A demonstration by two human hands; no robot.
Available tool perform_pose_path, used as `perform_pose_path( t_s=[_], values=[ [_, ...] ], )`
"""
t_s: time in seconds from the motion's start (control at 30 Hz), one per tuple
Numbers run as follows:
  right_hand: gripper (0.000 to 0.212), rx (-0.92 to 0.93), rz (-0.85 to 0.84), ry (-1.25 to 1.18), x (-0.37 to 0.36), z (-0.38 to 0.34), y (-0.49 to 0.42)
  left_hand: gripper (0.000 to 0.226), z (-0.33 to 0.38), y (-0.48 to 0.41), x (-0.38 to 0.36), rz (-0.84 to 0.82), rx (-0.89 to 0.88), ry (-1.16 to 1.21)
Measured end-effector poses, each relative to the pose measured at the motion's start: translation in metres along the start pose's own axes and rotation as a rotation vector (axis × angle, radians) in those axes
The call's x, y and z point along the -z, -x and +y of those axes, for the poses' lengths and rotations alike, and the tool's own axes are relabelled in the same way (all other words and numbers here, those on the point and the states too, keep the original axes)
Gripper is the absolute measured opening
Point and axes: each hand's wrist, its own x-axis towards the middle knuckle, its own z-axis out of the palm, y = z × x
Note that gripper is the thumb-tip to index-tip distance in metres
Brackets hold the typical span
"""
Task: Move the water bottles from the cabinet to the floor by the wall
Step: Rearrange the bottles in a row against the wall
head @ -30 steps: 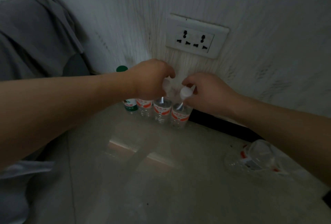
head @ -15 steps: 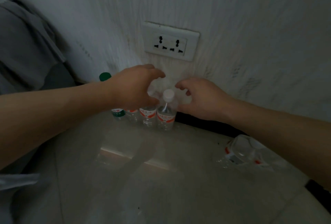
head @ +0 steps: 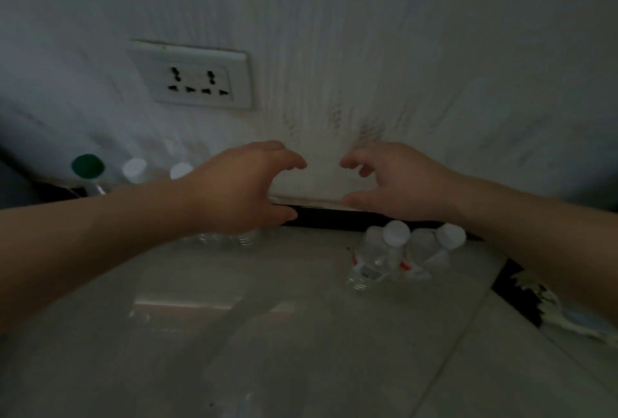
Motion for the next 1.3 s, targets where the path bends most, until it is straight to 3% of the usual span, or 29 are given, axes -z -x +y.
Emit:
perform_pose_path(
  t_s=[0.2,0.47,0.8,1.3],
  values=[
    [0.055,-0.143,0.011,-0.070,0.008,0.046,0.039,0.065,0.034,-0.035,-0.025,-0.039,-0.114,0.054],
    [0.051,-0.253,-0.039,0.013,0.004,0.079,0.082,0.047,0.080,-0.068,-0.057,-0.101,-0.225,0.056],
    [0.042,-0.149,-0.172,0.039,-0.008,0.082,0.099,0.041,0.102,-0.080,-0.078,-0.203,-0.274,0.020],
    [0.037,-0.109,-0.093,0.016,-0.014,0.069,0.067,0.028,0.071,-0.071,-0.057,-0.137,-0.241,0.037]
  ],
)
